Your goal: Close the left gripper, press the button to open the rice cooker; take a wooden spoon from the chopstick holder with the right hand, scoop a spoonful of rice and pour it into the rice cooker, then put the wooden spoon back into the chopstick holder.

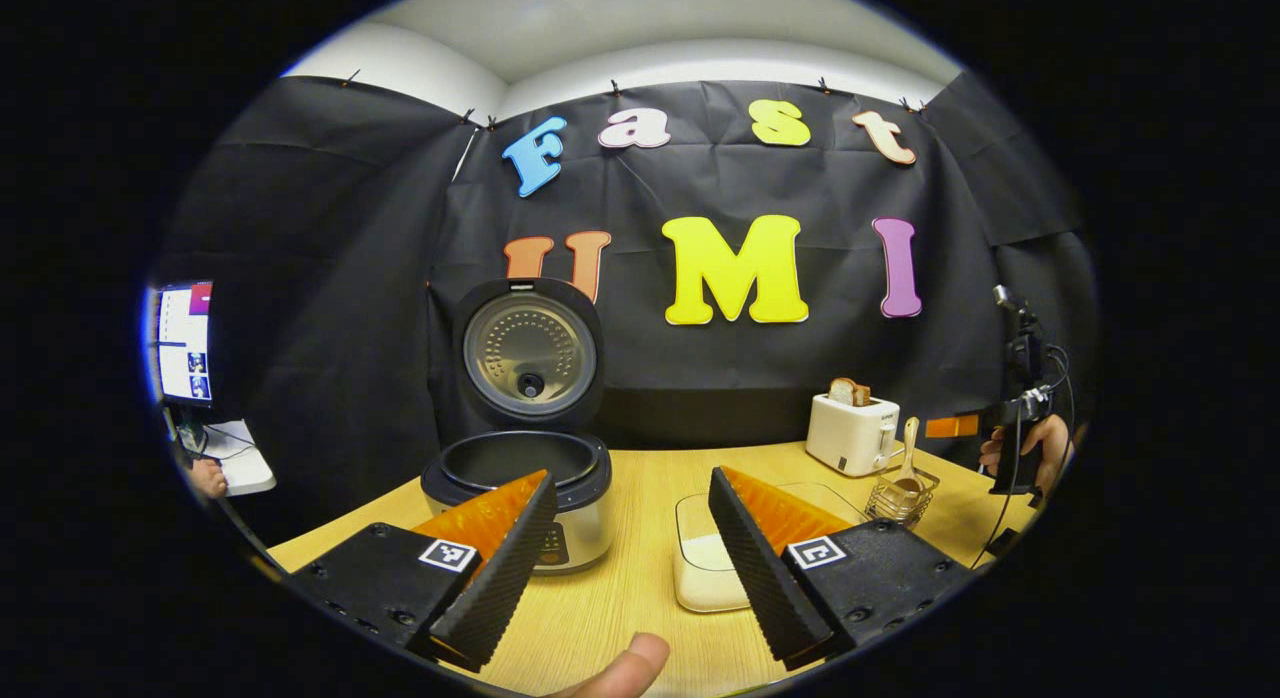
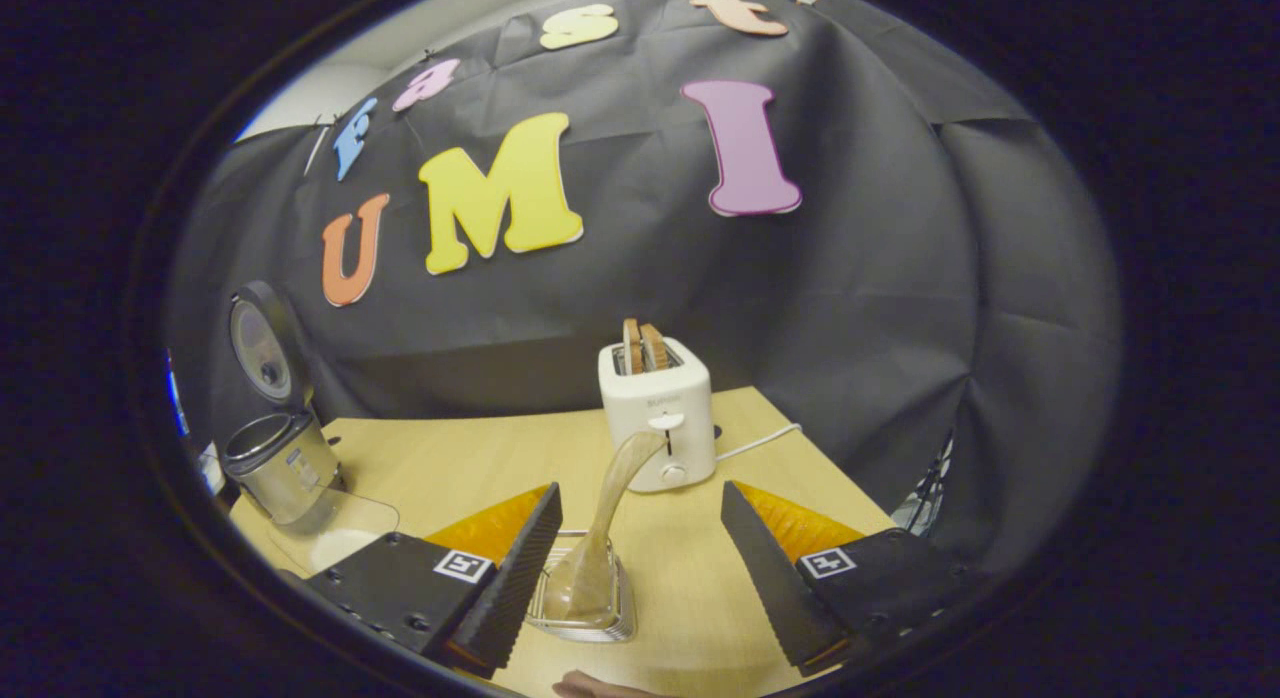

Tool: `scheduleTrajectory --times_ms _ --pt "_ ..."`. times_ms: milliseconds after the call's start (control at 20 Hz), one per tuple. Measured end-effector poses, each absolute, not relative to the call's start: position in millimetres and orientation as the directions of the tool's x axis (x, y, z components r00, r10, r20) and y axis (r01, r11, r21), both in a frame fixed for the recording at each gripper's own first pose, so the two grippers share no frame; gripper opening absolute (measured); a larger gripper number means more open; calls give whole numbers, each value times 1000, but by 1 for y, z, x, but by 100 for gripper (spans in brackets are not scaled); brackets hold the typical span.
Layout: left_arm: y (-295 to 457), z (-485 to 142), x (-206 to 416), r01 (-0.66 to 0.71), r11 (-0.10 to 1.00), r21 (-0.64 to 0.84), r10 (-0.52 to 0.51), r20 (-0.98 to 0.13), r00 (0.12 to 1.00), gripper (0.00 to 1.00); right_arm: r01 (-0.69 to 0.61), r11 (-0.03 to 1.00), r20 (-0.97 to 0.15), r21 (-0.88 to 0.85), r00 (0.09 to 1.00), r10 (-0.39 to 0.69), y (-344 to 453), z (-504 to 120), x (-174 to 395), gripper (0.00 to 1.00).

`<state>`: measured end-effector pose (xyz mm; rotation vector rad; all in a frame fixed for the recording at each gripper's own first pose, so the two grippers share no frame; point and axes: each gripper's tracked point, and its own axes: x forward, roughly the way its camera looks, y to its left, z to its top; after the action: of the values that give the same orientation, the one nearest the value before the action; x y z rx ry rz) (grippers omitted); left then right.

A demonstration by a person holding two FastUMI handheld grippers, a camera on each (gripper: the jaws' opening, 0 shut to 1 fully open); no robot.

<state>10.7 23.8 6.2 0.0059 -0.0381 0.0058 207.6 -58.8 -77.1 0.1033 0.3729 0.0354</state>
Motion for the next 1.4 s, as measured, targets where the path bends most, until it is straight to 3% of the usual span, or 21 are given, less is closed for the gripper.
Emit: scheduleTrajectory --times_ms 50,100,150,200,300,350,500,600,700,800,850,950,1000,1100,1250,1400 --pt "31 8 12 -23 1000 18 22 48 999 100 -18 993 -392 119 918 64 -56 -88 215 96" --pt "35 6 12 -31 999 25 30 47 998 97 -19 991 -425 130 902 73 -53 -97 224 92" --pt "37 6 12 -32 999 28 31 52 998 97 -14 990 -458 144 885 79 -50 -108 233 96" --pt "37 7 12 -28 999 30 26 54 998 97 -8 987 -470 158 879 83 -47 -112 242 92" --pt "41 8 13 -33 999 29 31 58 998 96 2 986 -492 169 867 82 -43 -116 261 96" --pt "44 7 14 -40 999 31 38 56 998 96 1 986 -500 168 862 85 -42 -116 268 92" --pt "48 -2 18 -62 997 56 60 30 998 97 5 983 -542 181 835 96 -39 -124 282 93" --pt "53 -3 17 -81 993 80 79 32 996 97 2 981 -560 192 822 107 -34 -128 286 87" --pt "56 -1 17 -87 993 82 85 35 996 100 14 984 -584 179 806 94 -36 -137 285 70" --pt "56 -1 18 -88 993 75 86 37 996 97 10 980 -604 199 789 114 -32 -142 282 53" --pt "59 -3 19 -98 993 69 96 30 995 97 -1 979 -604 203 787 126 -30 -142 282 48" --pt "62 -4 18 -105 993 55 104 21 994 96 -4 979 -605 203 786 129 -32 -143 282 48" --pt "62 -6 19 -105 993 49 105 15 994 97 -11 976 -610 216 779 144 -28 -144 278 25" --pt "67 -7 19 -117 992 40 117 8 993 97 -21 979 -614 203 776 144 -26 -144 276 24" --pt "70 -3 16 -111 994 9 111 13 994 97 -38 978 -605 203 781 156 -19 -130 265 13" --pt "73 -1 14 -114 993 8 114 23 993 97 -53 984 -594 170 791 145 -17 -118 254 12"
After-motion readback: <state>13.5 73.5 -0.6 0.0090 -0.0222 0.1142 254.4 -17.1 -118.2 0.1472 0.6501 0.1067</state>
